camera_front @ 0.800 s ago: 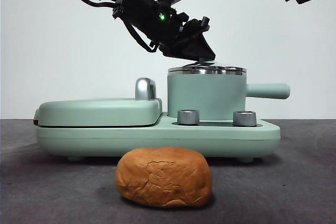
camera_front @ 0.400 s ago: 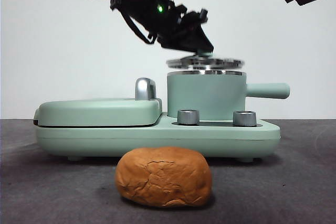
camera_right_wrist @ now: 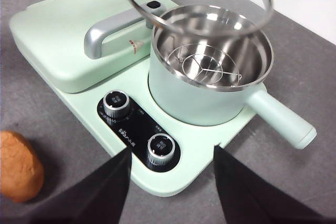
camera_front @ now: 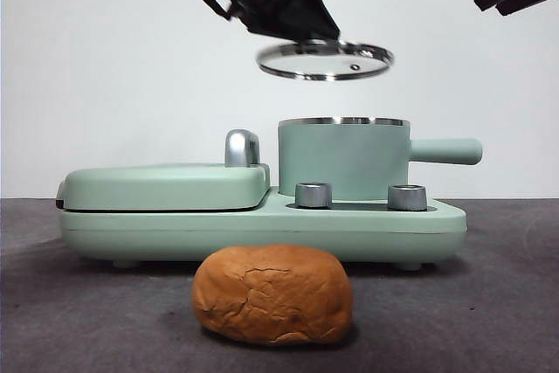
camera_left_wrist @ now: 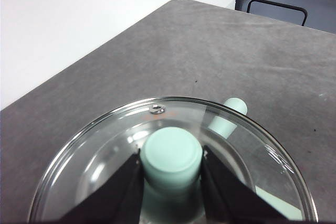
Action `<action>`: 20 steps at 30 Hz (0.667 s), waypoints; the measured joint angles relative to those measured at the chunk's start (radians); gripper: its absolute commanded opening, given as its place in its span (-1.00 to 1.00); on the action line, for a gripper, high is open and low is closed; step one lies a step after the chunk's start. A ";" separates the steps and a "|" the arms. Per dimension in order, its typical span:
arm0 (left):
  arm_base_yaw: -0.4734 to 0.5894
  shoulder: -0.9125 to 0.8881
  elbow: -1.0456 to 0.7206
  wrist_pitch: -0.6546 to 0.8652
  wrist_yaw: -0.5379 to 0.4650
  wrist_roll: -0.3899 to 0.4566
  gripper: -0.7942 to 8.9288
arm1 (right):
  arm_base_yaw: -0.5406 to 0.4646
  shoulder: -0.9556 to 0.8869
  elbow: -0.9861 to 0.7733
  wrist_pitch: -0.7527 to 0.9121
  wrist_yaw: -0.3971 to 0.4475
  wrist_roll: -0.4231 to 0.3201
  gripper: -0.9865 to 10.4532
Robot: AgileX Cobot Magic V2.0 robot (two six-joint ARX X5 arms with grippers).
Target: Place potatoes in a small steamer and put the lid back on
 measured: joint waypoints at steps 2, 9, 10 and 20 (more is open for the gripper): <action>0.015 -0.032 0.000 -0.039 0.000 -0.004 -0.81 | 0.000 0.000 0.000 -0.002 0.000 0.000 -0.40; 0.087 -0.150 -0.016 -0.141 0.004 -0.006 -0.81 | 0.000 0.000 0.000 -0.003 0.000 0.000 -0.40; 0.097 -0.169 -0.032 -0.141 0.004 -0.007 -0.81 | 0.000 0.000 0.000 -0.003 0.000 0.000 -0.40; 0.168 -0.402 -0.317 -0.150 0.004 -0.014 -0.81 | 0.000 0.000 0.000 -0.009 0.000 0.000 -0.40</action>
